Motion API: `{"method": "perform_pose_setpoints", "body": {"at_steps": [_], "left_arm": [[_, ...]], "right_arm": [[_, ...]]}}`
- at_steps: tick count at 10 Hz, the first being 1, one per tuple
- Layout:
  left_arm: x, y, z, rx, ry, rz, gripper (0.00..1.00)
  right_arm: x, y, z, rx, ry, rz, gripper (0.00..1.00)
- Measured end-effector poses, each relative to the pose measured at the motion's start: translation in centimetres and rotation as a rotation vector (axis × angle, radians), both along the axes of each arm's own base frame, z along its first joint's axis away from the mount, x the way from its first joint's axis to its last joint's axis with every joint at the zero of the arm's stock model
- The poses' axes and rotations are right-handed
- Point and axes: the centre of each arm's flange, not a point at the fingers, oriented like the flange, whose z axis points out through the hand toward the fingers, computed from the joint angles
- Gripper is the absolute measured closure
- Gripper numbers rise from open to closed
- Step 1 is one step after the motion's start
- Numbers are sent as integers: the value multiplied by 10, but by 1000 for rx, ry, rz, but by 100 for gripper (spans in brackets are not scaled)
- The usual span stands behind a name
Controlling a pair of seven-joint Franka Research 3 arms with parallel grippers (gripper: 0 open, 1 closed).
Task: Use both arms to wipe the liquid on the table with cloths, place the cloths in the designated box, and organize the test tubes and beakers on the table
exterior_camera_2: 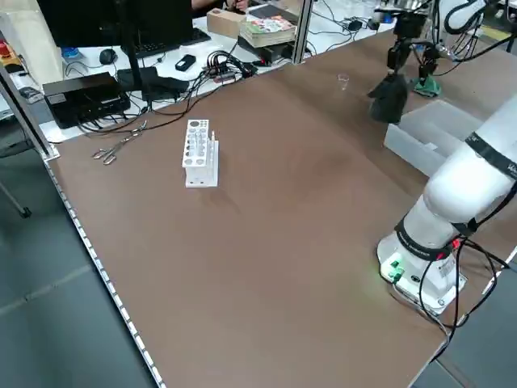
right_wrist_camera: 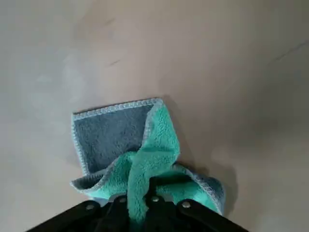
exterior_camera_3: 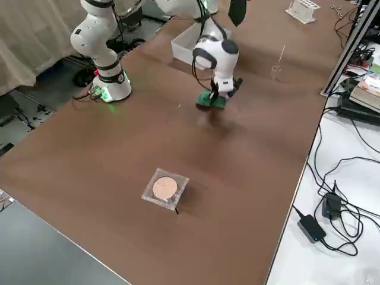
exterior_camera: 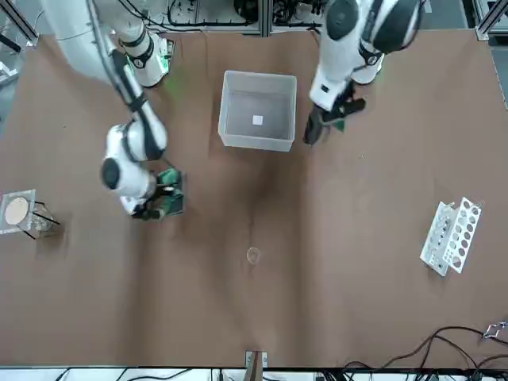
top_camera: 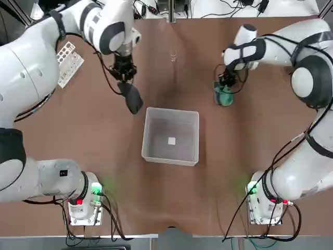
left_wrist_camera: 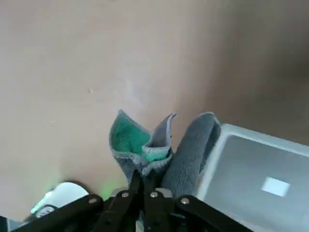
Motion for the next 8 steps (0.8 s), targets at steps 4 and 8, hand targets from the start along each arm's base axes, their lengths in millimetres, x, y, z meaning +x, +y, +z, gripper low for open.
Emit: {"method": "perform_pose_setpoints", "body": {"at_steps": [4, 8], "left_arm": [[-44, -77, -39, -20, 112, -47, 95], [-45, -96, -79, -25, 149, -82, 92]], "right_arm": [[-2, -31, -9, -26, 30, -76, 92], [10, -213, -15, 86, -20, 121, 92]]}}
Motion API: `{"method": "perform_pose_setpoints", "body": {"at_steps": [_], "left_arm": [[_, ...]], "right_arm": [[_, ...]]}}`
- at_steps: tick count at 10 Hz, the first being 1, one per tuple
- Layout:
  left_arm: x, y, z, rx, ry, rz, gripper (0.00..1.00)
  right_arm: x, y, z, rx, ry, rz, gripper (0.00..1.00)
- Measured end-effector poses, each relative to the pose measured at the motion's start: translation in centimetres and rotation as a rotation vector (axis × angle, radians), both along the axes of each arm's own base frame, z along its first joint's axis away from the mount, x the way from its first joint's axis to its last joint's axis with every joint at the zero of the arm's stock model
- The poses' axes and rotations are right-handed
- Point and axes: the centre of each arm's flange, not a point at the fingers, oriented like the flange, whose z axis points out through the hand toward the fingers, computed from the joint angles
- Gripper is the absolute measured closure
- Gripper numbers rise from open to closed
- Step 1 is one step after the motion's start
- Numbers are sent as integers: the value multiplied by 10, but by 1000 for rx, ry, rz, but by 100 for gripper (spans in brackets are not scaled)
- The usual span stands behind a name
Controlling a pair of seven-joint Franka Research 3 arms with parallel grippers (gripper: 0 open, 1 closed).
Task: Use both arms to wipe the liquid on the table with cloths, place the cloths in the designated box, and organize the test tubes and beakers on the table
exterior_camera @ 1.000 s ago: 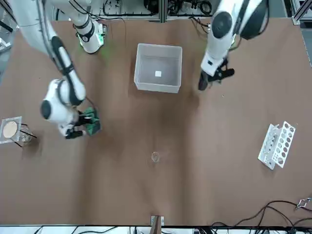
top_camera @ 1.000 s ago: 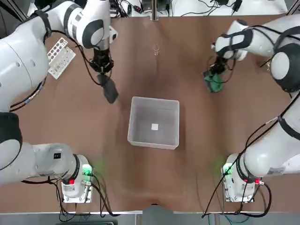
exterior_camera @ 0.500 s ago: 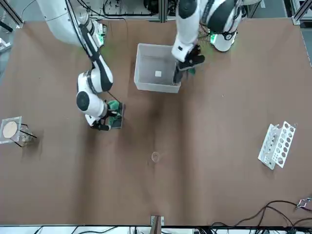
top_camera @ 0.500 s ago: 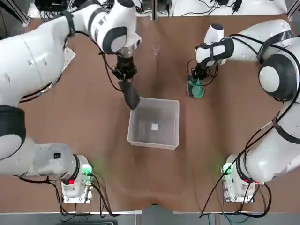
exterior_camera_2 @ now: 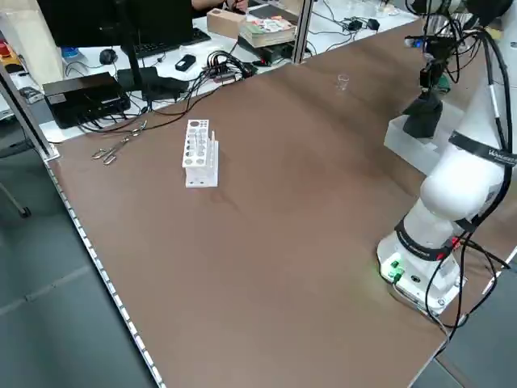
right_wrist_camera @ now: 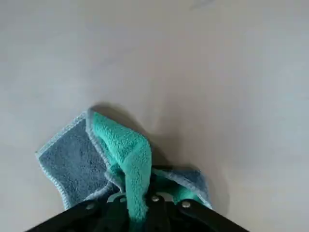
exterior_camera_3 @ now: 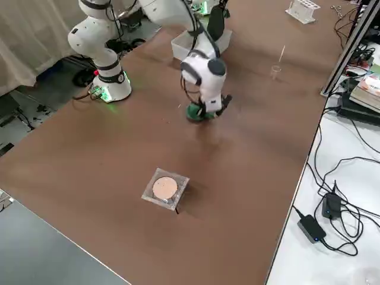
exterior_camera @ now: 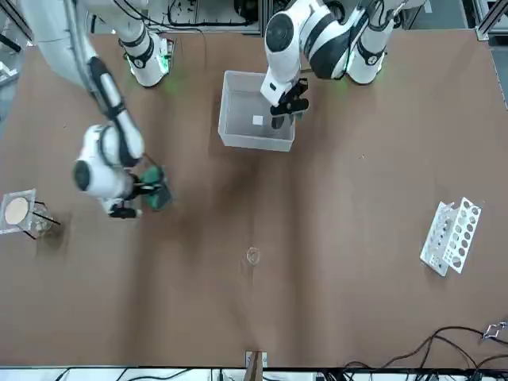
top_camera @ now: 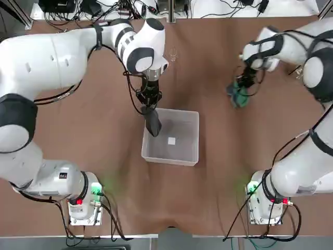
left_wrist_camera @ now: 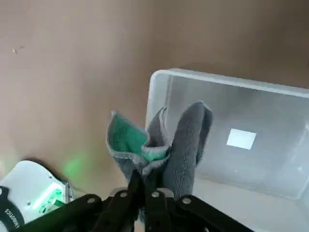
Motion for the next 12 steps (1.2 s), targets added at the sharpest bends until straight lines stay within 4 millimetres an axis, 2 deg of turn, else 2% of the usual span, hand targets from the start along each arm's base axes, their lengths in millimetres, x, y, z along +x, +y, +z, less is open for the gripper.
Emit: {"method": "perform_pose_setpoints", "body": {"at_steps": [1, 2, 3, 4, 6, 7, 8, 10, 12], "left_arm": [[1, -5, -11, -3, 0, 1, 86], [3, -7, -19, -3, -2, -3, 74], [7, -7, -23, -1, -14, -13, 57], [10, -7, -23, 5, -33, -25, 44], [19, -8, -12, -3, -67, -27, 15], [35, -5, 1, -20, -92, 0, 1], [62, 5, 17, -41, -123, 42, 1], [115, 33, 39, -82, -170, 104, 1], [159, 52, 35, -156, -212, 134, 1]], "right_arm": [[4, -52, 4, 11, -41, 67, 92], [12, -84, 11, 6, -59, 122, 92], [27, -94, 23, 9, -45, 164, 91], [44, -86, 38, 23, -21, 198, 91], [68, -55, 67, 46, 28, 229, 91], [72, -35, 79, 43, 65, 213, 91], [71, -10, 98, 33, 113, 179, 92], [55, 54, 152, -10, 195, 114, 92], [23, 133, 197, -13, 217, 46, 92]]}}
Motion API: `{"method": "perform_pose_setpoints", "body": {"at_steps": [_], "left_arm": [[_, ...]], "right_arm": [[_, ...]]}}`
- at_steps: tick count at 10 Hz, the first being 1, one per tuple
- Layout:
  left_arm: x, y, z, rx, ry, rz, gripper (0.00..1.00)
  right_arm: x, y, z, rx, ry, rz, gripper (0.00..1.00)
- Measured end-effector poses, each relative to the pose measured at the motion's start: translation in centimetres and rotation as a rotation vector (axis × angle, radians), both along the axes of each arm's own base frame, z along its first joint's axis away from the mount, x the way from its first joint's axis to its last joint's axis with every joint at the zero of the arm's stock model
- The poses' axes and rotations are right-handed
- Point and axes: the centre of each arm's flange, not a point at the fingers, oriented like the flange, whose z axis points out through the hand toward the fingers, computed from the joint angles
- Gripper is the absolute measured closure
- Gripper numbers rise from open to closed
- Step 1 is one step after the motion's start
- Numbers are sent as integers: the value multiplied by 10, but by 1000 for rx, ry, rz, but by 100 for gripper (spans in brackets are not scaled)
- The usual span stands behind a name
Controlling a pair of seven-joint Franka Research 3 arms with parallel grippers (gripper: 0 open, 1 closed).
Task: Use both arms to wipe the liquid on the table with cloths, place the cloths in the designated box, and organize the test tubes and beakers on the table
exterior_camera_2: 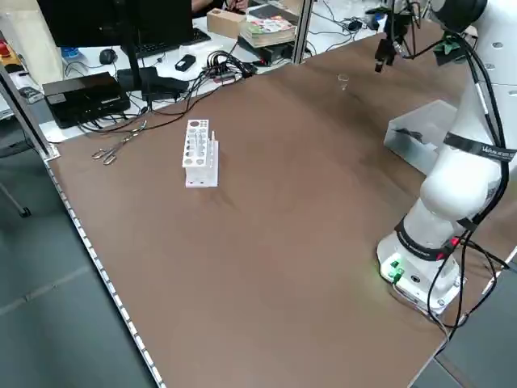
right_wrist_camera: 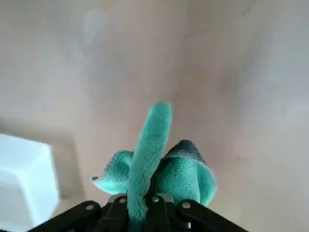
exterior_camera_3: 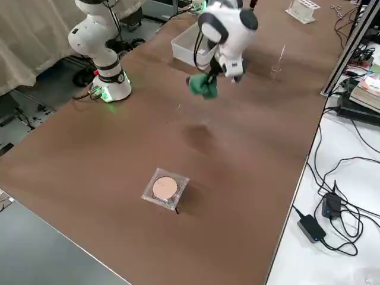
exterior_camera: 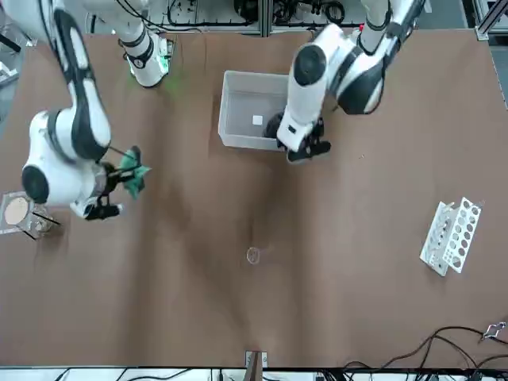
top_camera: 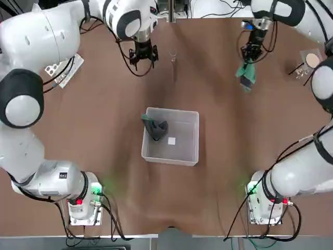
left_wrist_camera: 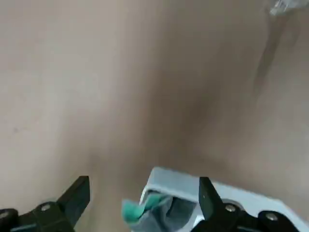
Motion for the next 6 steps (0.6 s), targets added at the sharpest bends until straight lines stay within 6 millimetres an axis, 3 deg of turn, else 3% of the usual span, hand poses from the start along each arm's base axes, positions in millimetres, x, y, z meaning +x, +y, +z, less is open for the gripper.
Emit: {"method": "perform_pose_setpoints", "body": {"at_steps": [3, 6], "left_arm": [[55, 7, -44, -144, -23, 46, 2], [108, 5, -79, -313, -68, 124, 2]], "right_arm": [[-84, 142, 36, -74, -9, -57, 92], [-193, 276, 21, -142, -104, -80, 92]]}}
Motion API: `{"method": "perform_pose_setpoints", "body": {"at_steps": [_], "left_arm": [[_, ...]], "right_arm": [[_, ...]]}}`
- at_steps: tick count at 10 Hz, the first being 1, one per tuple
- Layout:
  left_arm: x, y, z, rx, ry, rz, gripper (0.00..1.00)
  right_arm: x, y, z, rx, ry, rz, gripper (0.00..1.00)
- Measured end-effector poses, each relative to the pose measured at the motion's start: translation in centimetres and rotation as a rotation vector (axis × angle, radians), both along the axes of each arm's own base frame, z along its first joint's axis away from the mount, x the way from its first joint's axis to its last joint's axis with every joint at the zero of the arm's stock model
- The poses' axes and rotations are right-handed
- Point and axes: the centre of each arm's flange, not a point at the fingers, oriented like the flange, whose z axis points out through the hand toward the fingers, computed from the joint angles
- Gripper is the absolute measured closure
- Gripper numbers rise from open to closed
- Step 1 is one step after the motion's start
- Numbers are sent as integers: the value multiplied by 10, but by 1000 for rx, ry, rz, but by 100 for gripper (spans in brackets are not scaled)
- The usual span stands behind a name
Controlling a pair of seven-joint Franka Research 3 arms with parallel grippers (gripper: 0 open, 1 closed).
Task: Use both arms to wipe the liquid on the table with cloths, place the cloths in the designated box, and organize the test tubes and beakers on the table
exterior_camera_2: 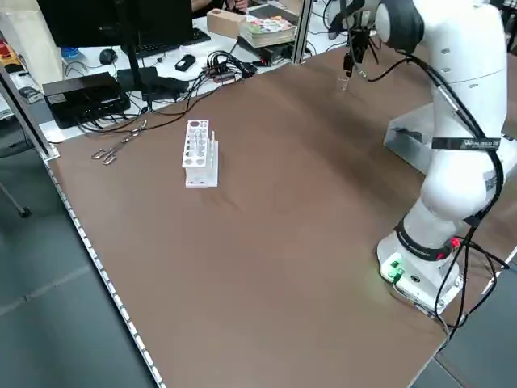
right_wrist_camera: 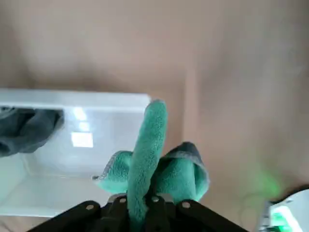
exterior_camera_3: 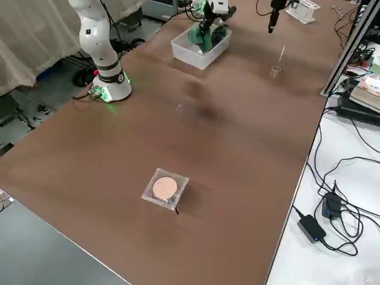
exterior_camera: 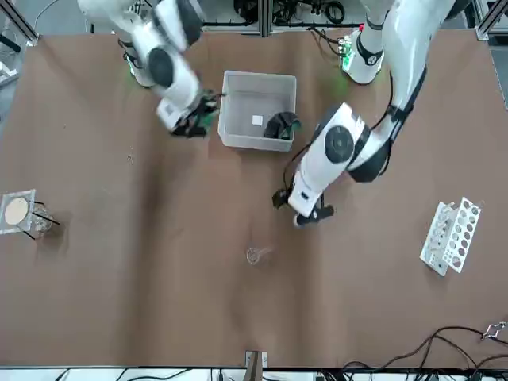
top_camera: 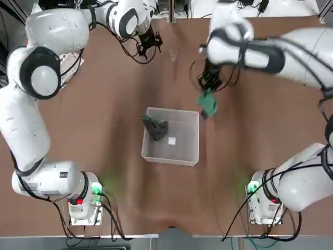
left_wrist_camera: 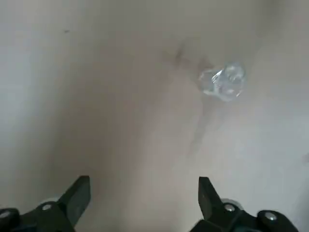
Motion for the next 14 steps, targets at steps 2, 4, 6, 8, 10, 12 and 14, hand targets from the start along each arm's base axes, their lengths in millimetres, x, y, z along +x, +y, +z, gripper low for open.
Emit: {"method": "perform_pose_setpoints", "body": {"at_steps": [2, 4, 6, 8, 10, 12, 14], "left_arm": [[22, -4, -12, -95, -56, 44, 2], [40, -12, -14, -141, -88, 37, 4], [57, -20, -23, -170, -106, 22, 7], [69, -24, -26, -163, -138, 22, 12], [72, -36, -25, -153, -167, 7, 13], [65, -51, -44, -126, -172, -14, 12], [63, -57, -70, -135, -168, -13, 15]], "right_arm": [[-44, 39, -2, -10, -15, 35, 91], [-62, 54, -1, -12, -23, 47, 78], [-63, 59, 1, 6, -47, 35, 48], [-50, 59, 13, 30, -67, 15, 19], [6, 33, 39, 76, -101, -21, 0], [89, -28, 56, 161, -169, 80, 0], [153, -96, 58, 238, -277, 267, 0]]}}
